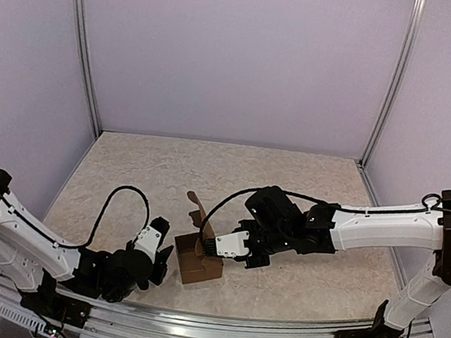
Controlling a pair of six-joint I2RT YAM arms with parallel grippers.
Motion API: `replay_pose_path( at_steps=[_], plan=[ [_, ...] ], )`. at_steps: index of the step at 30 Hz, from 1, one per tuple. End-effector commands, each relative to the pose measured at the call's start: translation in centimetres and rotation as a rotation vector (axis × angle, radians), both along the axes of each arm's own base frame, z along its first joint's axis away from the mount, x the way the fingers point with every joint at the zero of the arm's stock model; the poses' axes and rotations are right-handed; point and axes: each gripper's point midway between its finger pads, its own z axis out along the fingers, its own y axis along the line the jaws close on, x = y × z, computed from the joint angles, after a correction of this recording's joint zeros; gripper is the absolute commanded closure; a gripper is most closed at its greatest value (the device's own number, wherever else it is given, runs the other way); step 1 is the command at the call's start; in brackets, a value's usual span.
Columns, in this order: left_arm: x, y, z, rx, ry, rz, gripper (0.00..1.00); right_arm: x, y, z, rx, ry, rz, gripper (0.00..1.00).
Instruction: Fold the paper box
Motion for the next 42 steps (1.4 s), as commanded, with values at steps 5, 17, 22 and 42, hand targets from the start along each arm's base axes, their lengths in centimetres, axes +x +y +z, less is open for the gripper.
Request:
replay_pose_path(
  at_steps=[5, 17, 22, 42],
  plan=[
    [-0.8, 0.6, -0.3, -0.113, 0.127, -0.012, 0.50, 0.1, 0.2, 0.0, -0.016, -0.029, 0.004, 0.79],
    [3.8, -2.2, 7.0, -0.130, 0.037, -0.614, 0.40, -2.0, -0.2, 1.3, 0.027, 0.102, 0.002, 0.46],
    [6.1, -5.3, 5.6, -0.060, 0.070, -0.683, 0.40, -2.1, 0.0, 1.6, 0.032, 0.114, 0.004, 0.45],
    [8.9, -7.3, 6.3, -0.059, 0.013, -0.630, 1.00, 1.5, 0.8, 4.1, 0.110, 0.077, -0.124, 0.42]
  ],
)
